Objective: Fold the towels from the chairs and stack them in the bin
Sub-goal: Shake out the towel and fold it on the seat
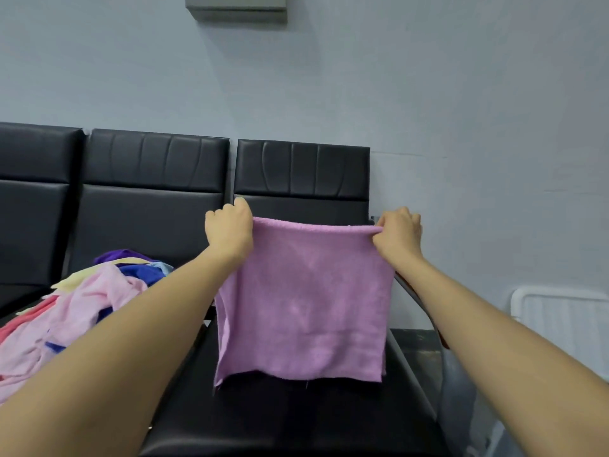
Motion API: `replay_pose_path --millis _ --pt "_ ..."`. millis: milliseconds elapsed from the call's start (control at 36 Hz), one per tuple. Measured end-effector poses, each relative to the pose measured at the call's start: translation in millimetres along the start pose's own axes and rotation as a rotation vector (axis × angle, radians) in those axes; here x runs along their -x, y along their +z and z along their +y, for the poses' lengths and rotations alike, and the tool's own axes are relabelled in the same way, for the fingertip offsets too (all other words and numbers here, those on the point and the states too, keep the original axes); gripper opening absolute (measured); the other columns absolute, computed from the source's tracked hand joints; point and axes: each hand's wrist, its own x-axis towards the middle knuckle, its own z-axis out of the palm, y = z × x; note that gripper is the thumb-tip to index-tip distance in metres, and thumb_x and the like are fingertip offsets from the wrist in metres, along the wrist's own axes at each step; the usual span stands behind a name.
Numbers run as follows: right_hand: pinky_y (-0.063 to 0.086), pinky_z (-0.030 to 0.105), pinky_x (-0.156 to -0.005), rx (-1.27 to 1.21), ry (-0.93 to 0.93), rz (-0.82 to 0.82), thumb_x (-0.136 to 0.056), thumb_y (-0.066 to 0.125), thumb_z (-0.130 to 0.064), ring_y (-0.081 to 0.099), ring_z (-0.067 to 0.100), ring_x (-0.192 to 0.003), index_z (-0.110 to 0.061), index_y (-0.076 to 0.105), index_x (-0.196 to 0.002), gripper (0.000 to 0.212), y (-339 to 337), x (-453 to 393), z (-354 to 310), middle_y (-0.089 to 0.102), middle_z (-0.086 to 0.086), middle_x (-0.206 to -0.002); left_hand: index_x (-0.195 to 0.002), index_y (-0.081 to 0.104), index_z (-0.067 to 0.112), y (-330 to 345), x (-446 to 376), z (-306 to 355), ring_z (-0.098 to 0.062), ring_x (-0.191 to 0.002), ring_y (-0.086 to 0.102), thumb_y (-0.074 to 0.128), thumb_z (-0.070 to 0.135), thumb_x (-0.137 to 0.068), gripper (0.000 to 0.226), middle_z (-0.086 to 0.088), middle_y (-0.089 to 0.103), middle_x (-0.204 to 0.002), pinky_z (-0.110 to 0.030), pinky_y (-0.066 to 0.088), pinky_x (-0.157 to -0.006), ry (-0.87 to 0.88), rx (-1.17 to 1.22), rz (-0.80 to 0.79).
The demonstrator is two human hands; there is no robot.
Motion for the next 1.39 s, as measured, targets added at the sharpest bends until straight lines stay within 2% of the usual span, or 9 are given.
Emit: replay_pose_path --millis 139,278,528,694,833,1000,1139,1250,1389 --pt "0.018 0.032 -0.077 0.082 -0.019 0.214 -0.084 0.049 0.002 0.042 0.029 -0.105 -0.012 0.064 -0.09 0.022 -8 -5 -1 0.055 0.008 -0.104 -0.108 0.05 0.001 -15 -8 7 -0.034 -0.099 0.058 0.049 -0.008 -0.083 0.026 -0.017 0.055 -0.112 -0.031 0.03 -0.07 0.047 -0.023 0.025" --pt "0.013 0.032 -0.072 0.043 -0.05 0.276 -0.076 0.043 0.01 0.047 0.027 -0.096 -0.013 0.063 -0.084 0.031 -15 -9 6 0.063 0.007 -0.093 -0.105 0.059 0.002 -25 -12 14 -0.033 -0.1 0.055 0.052 -0.007 -0.082 0.025 -0.017 0.051 -0.114 -0.032 0.034 -0.076 0.077 -0.108 -0.012" --pt "0.038 0.035 -0.065 -0.159 -0.01 0.147 -0.085 0.033 0.01 0.048 0.03 -0.075 -0.001 0.057 -0.095 0.028 -14 4 17 0.046 0.015 -0.107 -0.111 0.057 0.001 -13 0 18 -0.033 -0.109 0.05 0.053 -0.007 -0.083 0.029 -0.019 0.049 -0.119 -0.033 0.043 -0.08 0.063 -0.161 -0.11" --pt "0.036 0.034 -0.07 -0.12 0.073 0.069 -0.092 0.03 0.001 0.052 0.034 -0.082 -0.003 0.06 -0.109 0.034 0 13 27 0.048 0.018 -0.116 -0.111 0.051 -0.002 -3 7 13 -0.035 -0.105 0.054 0.05 -0.01 -0.083 0.03 -0.019 0.054 -0.115 -0.034 0.04 -0.071 0.02 -0.069 -0.127" --pt "0.037 0.032 -0.07 -0.121 0.177 0.02 -0.095 0.033 -0.005 0.049 0.03 -0.08 -0.006 0.059 -0.105 0.028 15 17 31 0.06 0.015 -0.107 -0.108 0.042 0.003 13 16 4 -0.032 -0.092 0.063 0.05 -0.008 -0.082 0.029 -0.013 0.063 -0.103 -0.031 0.034 -0.059 -0.046 -0.019 -0.14" --pt "0.046 0.039 -0.08 -0.306 0.346 -0.017 -0.098 0.03 -0.012 0.058 0.034 -0.096 -0.013 0.06 -0.106 0.031 38 13 31 0.062 0.013 -0.109 -0.117 0.042 0.001 39 15 -1 -0.038 -0.103 0.059 0.043 -0.005 -0.088 0.03 -0.02 0.057 -0.115 -0.037 0.041 -0.074 -0.299 0.324 -0.239" --pt "0.05 0.038 -0.076 -0.476 0.38 0.027 -0.096 0.027 -0.008 0.06 0.03 -0.091 -0.021 0.057 -0.092 0.033 60 6 30 0.064 0.008 -0.104 -0.101 0.053 0.007 59 -2 -5 -0.039 -0.072 0.066 0.027 -0.001 -0.078 0.035 -0.02 0.06 -0.096 -0.048 0.058 -0.072 -0.47 0.782 -0.229" --pt "0.037 0.027 -0.075 -0.582 0.418 0.074 -0.099 0.029 -0.006 0.047 0.019 -0.089 -0.012 0.061 -0.106 0.034 72 -2 24 0.054 0.004 -0.101 -0.099 0.055 0.013 74 -13 0 -0.036 -0.082 0.064 0.024 0.005 -0.078 0.039 -0.014 0.062 -0.098 -0.045 0.056 -0.078 -0.495 0.895 -0.16" --pt "0.037 0.025 -0.075 -0.715 0.434 0.143 -0.096 0.026 -0.001 0.049 0.018 -0.089 -0.01 0.062 -0.105 0.038 89 -17 20 0.056 0.004 -0.101 -0.115 0.057 0.019 85 -28 10 -0.023 -0.089 0.048 0.03 0.008 -0.092 0.037 -0.002 0.057 -0.105 -0.032 0.04 -0.081 -0.478 0.968 -0.124"
